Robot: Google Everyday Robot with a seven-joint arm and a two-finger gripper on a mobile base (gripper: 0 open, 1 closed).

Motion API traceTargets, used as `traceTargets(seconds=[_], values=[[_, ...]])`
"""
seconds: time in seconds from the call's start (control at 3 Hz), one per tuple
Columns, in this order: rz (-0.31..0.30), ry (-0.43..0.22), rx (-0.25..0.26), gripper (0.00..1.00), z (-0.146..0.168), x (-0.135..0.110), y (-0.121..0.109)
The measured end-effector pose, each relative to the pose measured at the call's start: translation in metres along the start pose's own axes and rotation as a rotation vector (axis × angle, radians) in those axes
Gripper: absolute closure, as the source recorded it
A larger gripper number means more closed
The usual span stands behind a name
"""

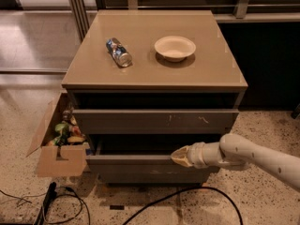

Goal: Close middle drawer

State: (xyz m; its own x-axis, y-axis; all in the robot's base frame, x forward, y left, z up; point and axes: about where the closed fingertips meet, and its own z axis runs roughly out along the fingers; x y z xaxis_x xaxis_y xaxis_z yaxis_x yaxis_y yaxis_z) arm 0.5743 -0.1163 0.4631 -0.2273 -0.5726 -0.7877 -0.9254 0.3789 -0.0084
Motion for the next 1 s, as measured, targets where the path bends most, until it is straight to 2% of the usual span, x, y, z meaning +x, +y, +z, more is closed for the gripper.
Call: traceTargets(seconds=[0.33,0.67,1.0], values=[[0.01,-0.024,-0.062,0.2,-0.008,0.0,0.014],[0.041,-0.094,-0.188,0.0,-0.036,0.001,0.052],[0.041,-0.146,-0.268,0.0,-0.076,0.001,0.09]])
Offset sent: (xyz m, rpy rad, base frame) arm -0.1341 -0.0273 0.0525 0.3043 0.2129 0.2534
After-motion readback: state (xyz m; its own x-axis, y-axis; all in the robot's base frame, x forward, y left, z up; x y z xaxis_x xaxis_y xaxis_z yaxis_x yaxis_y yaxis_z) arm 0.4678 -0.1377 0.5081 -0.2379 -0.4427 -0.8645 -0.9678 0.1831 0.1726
